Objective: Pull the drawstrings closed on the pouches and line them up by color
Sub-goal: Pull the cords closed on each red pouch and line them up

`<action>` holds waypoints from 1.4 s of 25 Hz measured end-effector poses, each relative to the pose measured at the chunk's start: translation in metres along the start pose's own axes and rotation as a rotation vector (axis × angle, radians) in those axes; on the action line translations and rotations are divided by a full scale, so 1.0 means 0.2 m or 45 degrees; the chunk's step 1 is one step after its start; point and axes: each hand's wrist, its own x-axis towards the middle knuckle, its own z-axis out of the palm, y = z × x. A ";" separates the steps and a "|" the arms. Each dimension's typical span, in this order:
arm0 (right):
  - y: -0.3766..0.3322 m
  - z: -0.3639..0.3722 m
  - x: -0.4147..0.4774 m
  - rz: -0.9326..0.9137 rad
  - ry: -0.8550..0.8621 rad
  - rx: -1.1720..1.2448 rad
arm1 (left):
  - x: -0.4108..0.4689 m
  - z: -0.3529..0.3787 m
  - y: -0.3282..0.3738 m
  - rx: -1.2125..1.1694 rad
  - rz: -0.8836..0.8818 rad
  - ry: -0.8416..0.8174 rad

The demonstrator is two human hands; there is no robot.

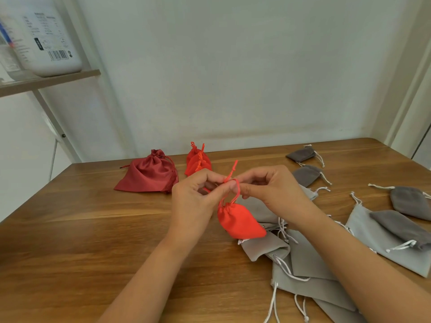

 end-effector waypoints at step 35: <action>-0.06 0.04 -0.01 -0.035 0.089 0.228 | 0.04 -0.07 0.03 0.119 -0.273 -0.683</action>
